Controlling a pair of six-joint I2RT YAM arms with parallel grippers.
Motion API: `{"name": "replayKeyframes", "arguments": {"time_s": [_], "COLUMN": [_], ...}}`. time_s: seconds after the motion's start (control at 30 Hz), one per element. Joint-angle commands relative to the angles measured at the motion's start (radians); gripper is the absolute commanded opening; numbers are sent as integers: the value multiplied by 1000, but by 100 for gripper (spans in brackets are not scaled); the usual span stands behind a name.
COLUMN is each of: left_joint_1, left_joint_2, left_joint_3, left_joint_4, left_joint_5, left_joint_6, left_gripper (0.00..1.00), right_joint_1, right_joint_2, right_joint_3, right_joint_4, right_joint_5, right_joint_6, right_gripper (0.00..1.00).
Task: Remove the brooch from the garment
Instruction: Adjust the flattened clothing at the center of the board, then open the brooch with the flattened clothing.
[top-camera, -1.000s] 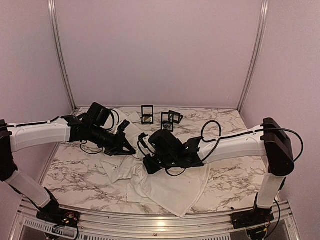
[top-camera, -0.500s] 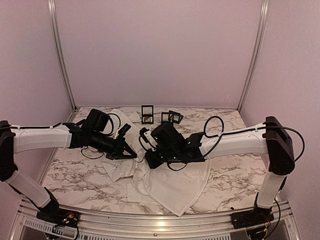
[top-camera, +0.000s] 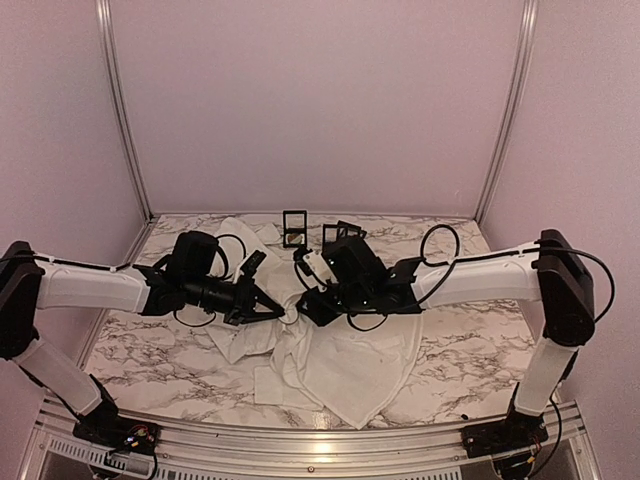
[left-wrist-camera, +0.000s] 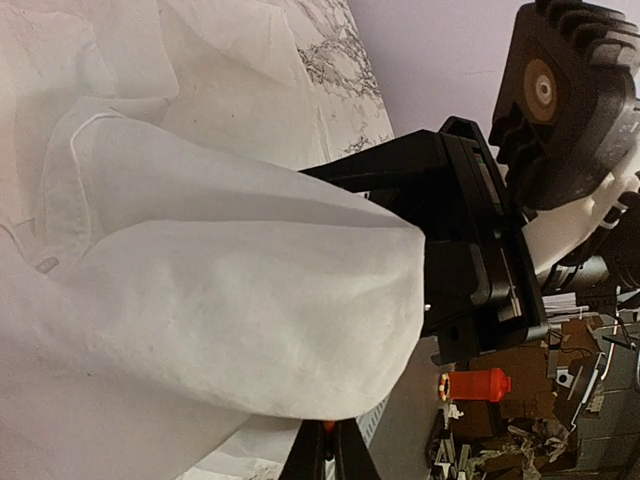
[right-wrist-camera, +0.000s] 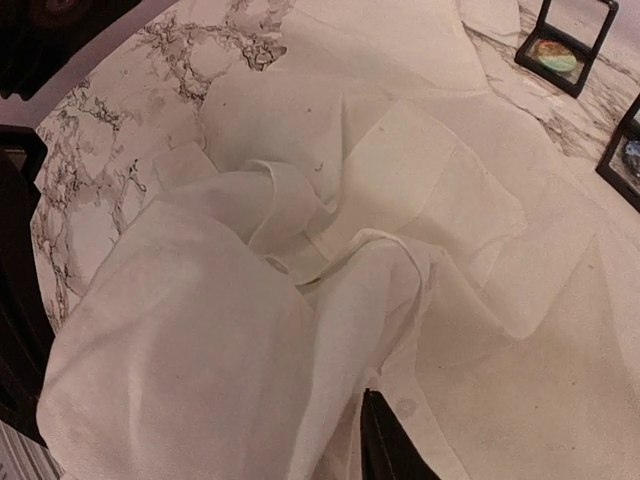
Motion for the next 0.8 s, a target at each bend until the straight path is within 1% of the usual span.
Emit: {"name": "replayKeyframes", "arguments": {"time_s": [0.0, 0.1, 0.27, 0.5, 0.6, 0.77], "left_joint_1": [-24, -31, -35, -35, -35, -35], "left_joint_2": [30, 47, 82, 113, 119, 130], "left_joint_3": [-33, -48, -56, -53, -50, -43], "left_joint_4": [206, 295, 373, 431, 443, 448], "left_joint_5": [59, 58, 63, 76, 81, 86], "left_joint_6": [-108, -163, -202, -228, -230, -225], "left_gripper": [0, 0, 0, 0, 0, 0], "right_joint_1": [-44, -54, -66, -81, -82, -112], "right_joint_2": [-78, -121, -212, -316, -342, -313], "right_joint_3": [-58, -85, -123, -154, -157, -208], "right_joint_4": [27, 2, -52, -132, -105, 80], "right_joint_5": [-54, -72, -114, -192, -306, -508], "right_joint_6": [30, 41, 42, 56, 90, 224], "right_gripper": [31, 36, 45, 50, 50, 49]}}
